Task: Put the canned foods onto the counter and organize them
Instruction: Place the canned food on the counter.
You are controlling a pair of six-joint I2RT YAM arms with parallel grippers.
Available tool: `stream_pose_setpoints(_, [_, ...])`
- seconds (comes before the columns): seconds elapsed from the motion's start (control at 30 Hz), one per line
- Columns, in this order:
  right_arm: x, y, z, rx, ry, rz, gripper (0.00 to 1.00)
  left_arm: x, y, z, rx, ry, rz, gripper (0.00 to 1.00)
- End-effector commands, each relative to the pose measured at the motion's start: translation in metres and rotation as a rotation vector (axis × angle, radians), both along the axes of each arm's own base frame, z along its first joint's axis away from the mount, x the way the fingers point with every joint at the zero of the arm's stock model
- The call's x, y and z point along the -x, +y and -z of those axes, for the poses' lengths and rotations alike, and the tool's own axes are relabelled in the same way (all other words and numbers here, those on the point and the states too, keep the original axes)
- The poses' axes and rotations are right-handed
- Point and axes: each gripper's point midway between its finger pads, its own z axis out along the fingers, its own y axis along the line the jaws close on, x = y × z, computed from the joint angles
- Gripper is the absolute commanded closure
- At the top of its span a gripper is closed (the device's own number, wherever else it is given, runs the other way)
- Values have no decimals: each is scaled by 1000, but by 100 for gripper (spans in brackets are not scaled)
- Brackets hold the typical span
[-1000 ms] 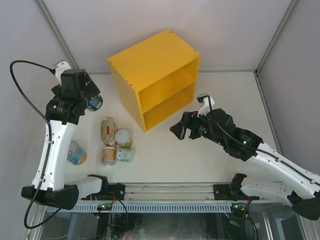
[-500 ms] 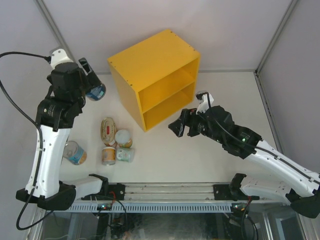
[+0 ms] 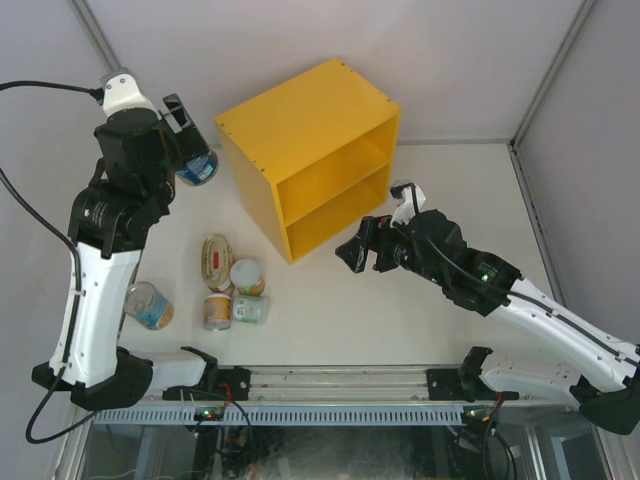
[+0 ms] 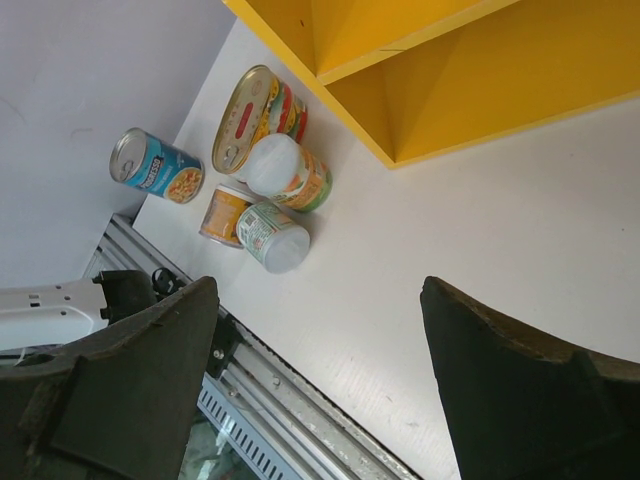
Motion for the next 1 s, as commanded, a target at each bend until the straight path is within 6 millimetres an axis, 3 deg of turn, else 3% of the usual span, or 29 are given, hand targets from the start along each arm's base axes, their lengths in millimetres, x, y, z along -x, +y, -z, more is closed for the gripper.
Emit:
stream_pose_setpoints(0.0, [-6, 4, -33, -61, -76, 2, 18, 11, 0, -89, 99, -300, -9, 100])
stream_pose_setpoints(0.2, [-5, 1, -38, -64, -91, 4, 18, 5, -11, -95, 94, -315, -1, 100])
stream_pose_setpoints(0.57, [-4, -9, -41, -52, -111, 24, 18, -8, -50, -108, 85, -339, 60, 100])
stream_pose_setpoints(0.97, [-7, -18, -48, -55, -143, 44, 18, -39, -104, -112, 29, -334, 136, 100])
